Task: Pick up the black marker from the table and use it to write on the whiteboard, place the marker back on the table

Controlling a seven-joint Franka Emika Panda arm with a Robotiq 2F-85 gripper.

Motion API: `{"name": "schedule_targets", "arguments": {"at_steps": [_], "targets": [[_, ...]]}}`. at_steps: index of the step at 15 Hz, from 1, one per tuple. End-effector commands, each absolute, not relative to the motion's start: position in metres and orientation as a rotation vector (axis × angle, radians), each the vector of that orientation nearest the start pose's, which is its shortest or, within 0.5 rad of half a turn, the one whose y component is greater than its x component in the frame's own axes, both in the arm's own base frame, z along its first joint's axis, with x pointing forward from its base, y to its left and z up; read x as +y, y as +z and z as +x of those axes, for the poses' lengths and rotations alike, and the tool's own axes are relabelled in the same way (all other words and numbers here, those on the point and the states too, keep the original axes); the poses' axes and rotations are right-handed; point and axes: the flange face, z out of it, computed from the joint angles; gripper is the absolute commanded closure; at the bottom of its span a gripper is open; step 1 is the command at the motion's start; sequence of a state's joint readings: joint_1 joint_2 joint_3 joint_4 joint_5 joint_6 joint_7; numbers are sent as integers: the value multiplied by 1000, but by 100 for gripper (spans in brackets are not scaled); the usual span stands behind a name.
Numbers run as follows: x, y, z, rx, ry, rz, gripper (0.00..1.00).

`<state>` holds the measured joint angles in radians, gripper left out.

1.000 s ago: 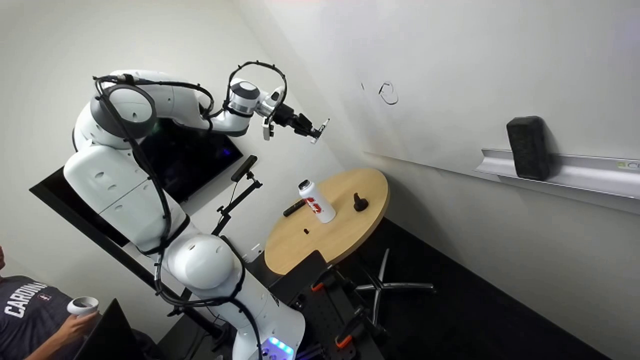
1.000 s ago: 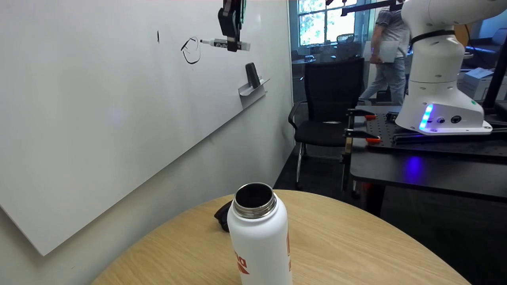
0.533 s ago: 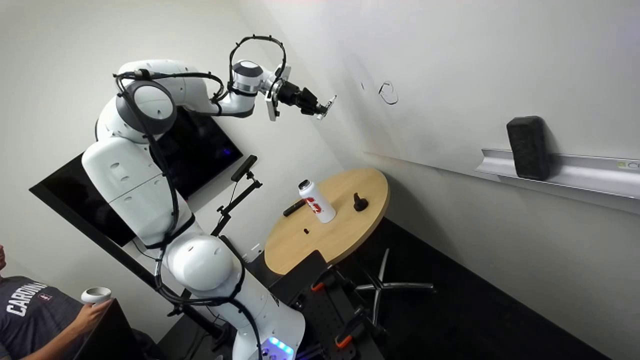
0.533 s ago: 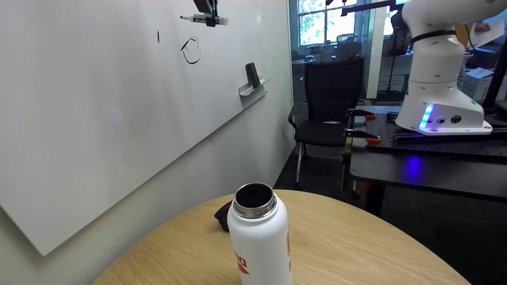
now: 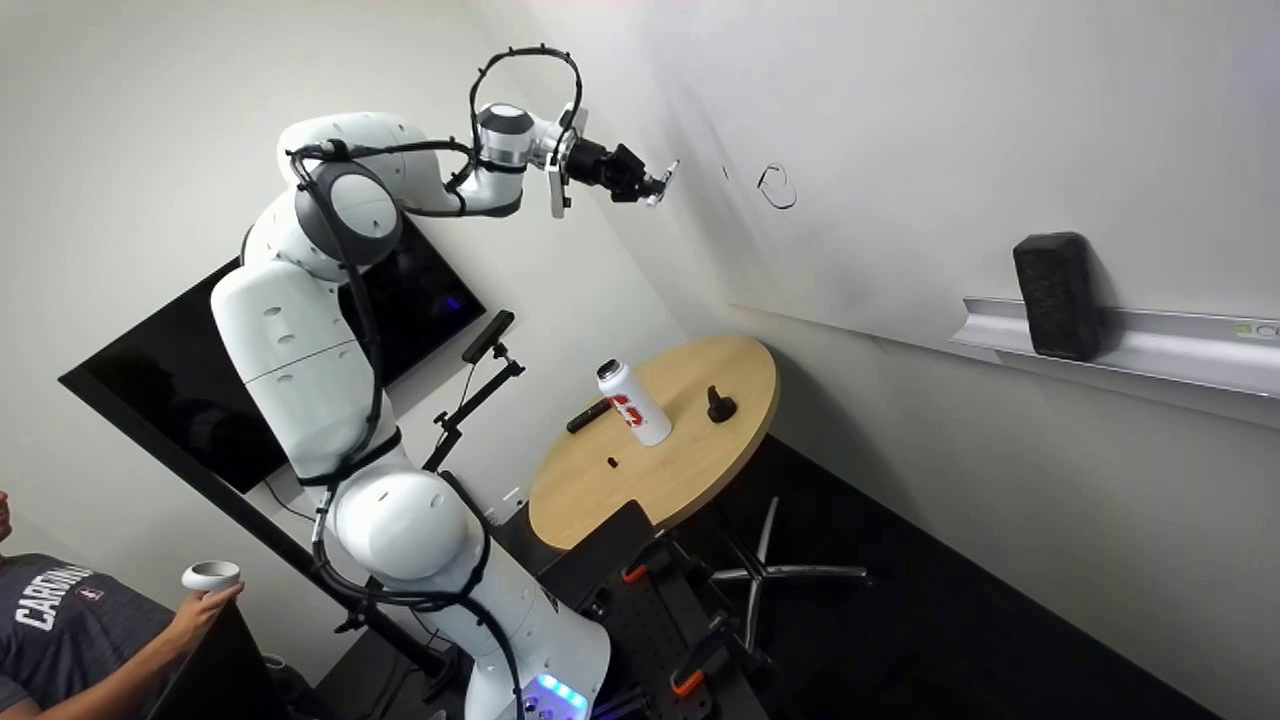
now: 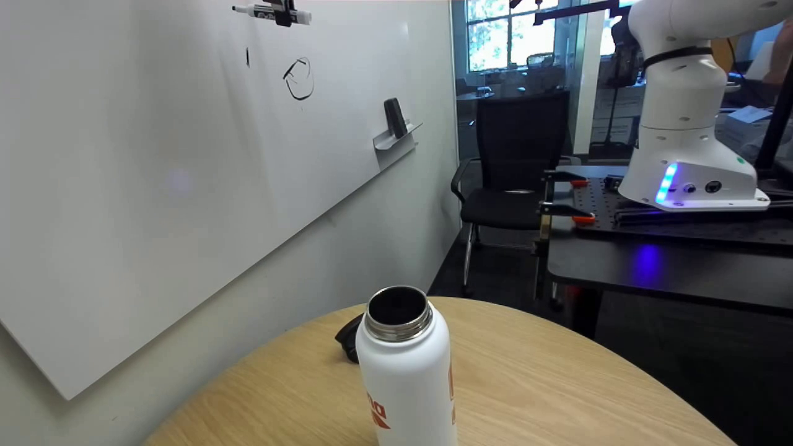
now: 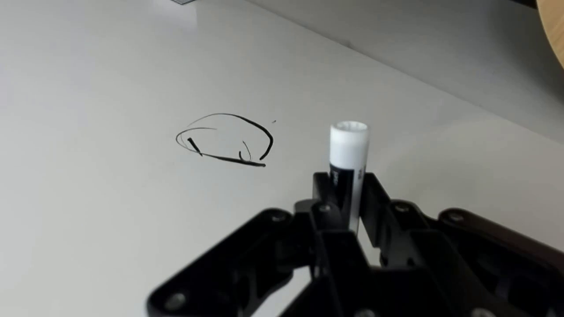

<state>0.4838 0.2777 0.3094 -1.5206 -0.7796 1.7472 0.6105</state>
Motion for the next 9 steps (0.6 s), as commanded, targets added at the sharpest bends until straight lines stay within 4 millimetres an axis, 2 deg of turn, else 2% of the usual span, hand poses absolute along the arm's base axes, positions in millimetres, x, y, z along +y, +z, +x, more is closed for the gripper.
{"name": "schedule_targets", "arguments": {"at_steps": [1, 9], "targets": [[408, 537, 529, 418, 535, 2479, 94], [419, 546, 552, 426, 563, 2470, 94]]}}
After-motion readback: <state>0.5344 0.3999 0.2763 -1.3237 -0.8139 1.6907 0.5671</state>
